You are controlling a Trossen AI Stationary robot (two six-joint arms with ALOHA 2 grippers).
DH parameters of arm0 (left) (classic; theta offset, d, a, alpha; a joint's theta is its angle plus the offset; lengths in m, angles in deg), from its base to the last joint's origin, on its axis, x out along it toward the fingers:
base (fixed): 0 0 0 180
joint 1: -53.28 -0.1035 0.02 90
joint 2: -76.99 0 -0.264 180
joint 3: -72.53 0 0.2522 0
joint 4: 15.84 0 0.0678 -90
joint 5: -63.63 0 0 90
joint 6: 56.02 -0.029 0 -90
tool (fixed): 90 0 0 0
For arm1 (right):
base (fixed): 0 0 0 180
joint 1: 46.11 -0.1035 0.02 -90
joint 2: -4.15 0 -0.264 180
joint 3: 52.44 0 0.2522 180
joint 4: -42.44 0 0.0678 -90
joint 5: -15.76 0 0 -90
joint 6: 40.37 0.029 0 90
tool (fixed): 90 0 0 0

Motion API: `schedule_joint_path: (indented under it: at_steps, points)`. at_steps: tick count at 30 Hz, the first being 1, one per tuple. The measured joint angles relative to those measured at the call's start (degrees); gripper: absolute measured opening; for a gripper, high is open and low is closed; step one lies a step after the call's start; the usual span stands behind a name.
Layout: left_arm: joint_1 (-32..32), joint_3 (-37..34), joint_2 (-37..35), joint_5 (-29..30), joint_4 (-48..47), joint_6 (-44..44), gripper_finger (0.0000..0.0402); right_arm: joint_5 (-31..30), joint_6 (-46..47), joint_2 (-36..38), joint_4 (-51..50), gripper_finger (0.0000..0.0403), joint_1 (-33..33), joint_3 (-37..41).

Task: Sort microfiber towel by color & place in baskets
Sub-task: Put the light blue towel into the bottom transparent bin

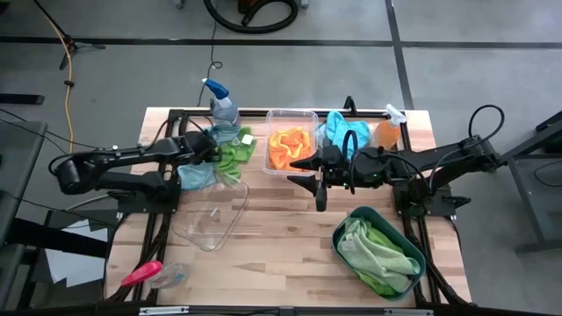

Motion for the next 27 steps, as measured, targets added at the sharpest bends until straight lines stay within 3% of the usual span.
schedule_joint_path:
  at_steps: [10,17,23,27]
  points:
    - [-2.6,0.0,3.8,0.2,0.4,-6.3,0.0132,0.0,3.0,0.0,-1.9,0.0177,0.0,0.0]
    - [-2.6,0.0,3.7,-1.6,0.0,-12.3,0.0012,0.1,3.0,0.0,-2.2,0.0177,0.0,0.0]
    - [-2.4,1.4,-2.8,-2.9,-3.9,-14.6,0.0002,0.7,2.9,0.0,-2.2,0.0177,0.0,0.0]
    - [-2.4,6.9,-10.7,-2.2,-8.0,-20.4,0.0001,0.8,2.8,0.0,-2.2,0.0177,0.0,0.0]
